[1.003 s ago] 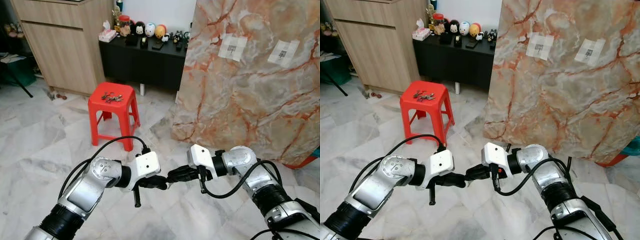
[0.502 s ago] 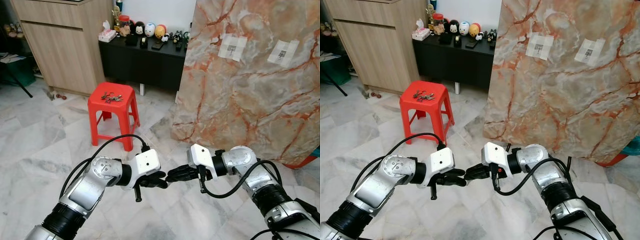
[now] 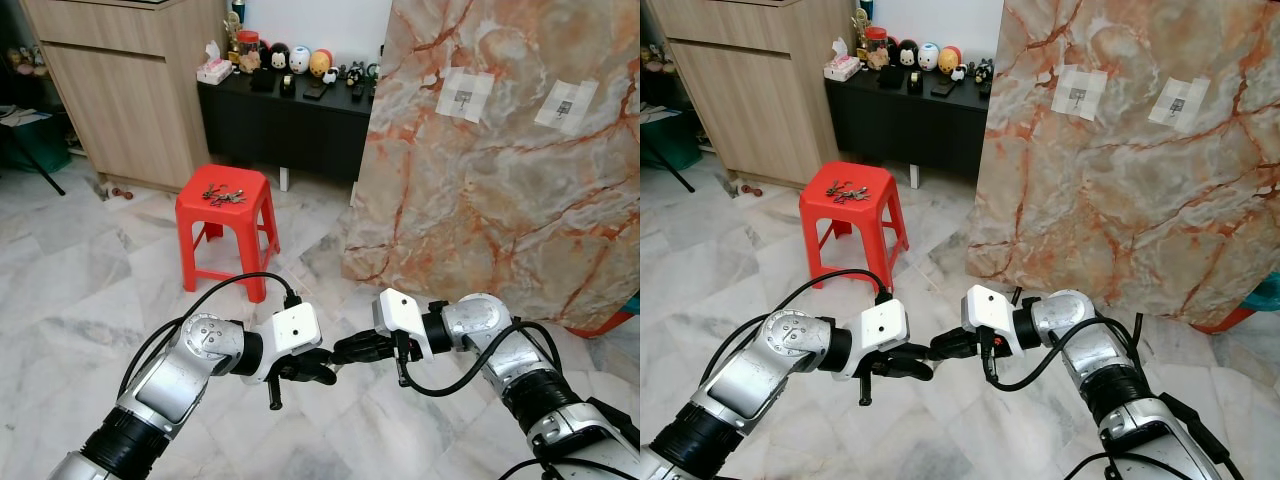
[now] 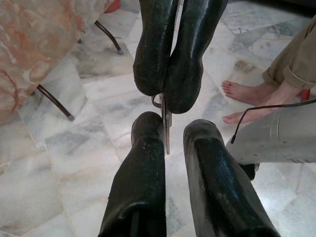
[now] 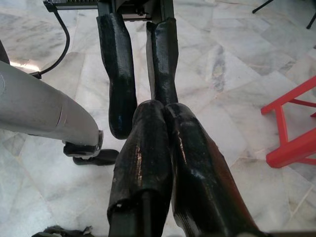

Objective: Hang keys on a hook

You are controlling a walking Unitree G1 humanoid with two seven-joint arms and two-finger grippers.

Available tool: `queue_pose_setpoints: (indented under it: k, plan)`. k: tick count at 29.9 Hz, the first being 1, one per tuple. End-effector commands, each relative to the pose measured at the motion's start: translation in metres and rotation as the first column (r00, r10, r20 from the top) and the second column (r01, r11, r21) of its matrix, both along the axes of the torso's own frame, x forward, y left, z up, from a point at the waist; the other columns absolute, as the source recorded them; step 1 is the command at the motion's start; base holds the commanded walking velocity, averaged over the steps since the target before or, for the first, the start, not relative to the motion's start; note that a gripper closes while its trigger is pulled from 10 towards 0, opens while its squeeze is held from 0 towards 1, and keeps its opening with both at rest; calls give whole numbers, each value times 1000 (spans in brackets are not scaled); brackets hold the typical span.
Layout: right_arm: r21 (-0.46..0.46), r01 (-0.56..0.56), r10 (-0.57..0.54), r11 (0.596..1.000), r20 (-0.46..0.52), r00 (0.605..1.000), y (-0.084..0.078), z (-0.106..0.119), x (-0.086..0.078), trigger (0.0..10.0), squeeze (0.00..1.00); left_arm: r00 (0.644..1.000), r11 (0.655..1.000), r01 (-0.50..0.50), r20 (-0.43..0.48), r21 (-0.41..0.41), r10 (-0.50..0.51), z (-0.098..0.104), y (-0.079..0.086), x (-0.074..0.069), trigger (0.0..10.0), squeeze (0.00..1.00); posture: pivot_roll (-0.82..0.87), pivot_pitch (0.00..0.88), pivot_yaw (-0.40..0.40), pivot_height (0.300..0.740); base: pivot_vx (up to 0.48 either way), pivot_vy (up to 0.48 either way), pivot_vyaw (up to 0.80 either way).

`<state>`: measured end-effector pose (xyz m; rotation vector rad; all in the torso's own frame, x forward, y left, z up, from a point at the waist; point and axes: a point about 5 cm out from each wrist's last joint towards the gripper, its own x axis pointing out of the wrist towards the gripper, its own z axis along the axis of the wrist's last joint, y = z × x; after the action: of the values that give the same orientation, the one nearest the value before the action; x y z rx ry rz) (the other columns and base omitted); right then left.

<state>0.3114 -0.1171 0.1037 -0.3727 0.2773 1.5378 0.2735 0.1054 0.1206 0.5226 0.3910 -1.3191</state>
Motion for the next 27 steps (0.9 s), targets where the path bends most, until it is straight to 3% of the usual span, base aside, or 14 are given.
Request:
queue_pose_setpoints:
  k: [1, 7, 8, 9, 10, 11, 12, 13, 14, 20, 27]
  plan:
    - [11, 19, -19, 1000, 35, 999, -1, 8, 6, 0, 0, 1000, 1000, 27, -8, -14, -27, 1, -7, -3, 10000, 0, 93, 0, -103, 740, 0, 0, 0]
    - [30, 13, -14, 999, 33, 999, 3, 9, 5, 0, 0, 1000, 1000, 19, -7, -13, -19, -1, -9, -3, 10000, 0, 94, 0, -103, 740, 0, 0, 0]
    - [31, 12, -13, 999, 33, 999, 3, 9, 5, 0, 0, 1000, 1000, 19, -8, -13, -19, -1, -9, -4, 8627, 0, 94, 0, -103, 740, 0, 0, 0]
    - [31, 12, -13, 999, 33, 999, 3, 9, 5, 0, 0, 1000, 1000, 19, -10, -14, -19, -1, -10, -4, 8627, 0, 94, 0, -104, 740, 0, 0, 0]
    - [31, 12, -13, 999, 32, 999, 2, 9, 5, 0, 0, 1000, 1000, 19, -11, -15, -19, -1, -9, -4, 5961, 0, 94, 0, -104, 740, 0, 0, 0]
    - [31, 11, -12, 999, 32, 999, 2, 9, 5, 0, 0, 1000, 1000, 19, -12, -15, -20, -1, -9, -4, 5961, 0, 94, 0, -104, 740, 0, 0, 0]
    - [30, 12, -13, 999, 32, 999, 2, 9, 5, 0, 0, 1000, 1000, 19, -12, -16, -19, -1, -9, -4, 2314, 0, 94, 0, -104, 740, 0, 0, 0]
    - [30, 12, -13, 999, 32, 999, 2, 9, 5, 0, 0, 1000, 1000, 19, -12, -16, -19, -1, -9, -4, 2314, 0, 94, 0, -104, 740, 0, 0, 0]
    - [30, 12, -13, 999, 31, 999, 2, 9, 5, 0, 0, 1000, 1000, 18, -13, -17, -19, -1, -9, -4, 0, 0, 94, 0, -104, 740, 0, 0, 0]
    - [28, 14, -15, 1000, 32, 999, 1, 9, 6, 0, 0, 1000, 1000, 18, -17, -18, -19, -1, -9, -4, 0, 0, 94, 0, -104, 740, 0, 0, 0]
    - [25, 13, -14, 1000, 33, 999, 0, 10, 6, 0, 0, 999, 998, 43, -29, 54, -42, -8, -3, -8, 0, 0, 94, 0, -105, 740, 0, 0, 0]
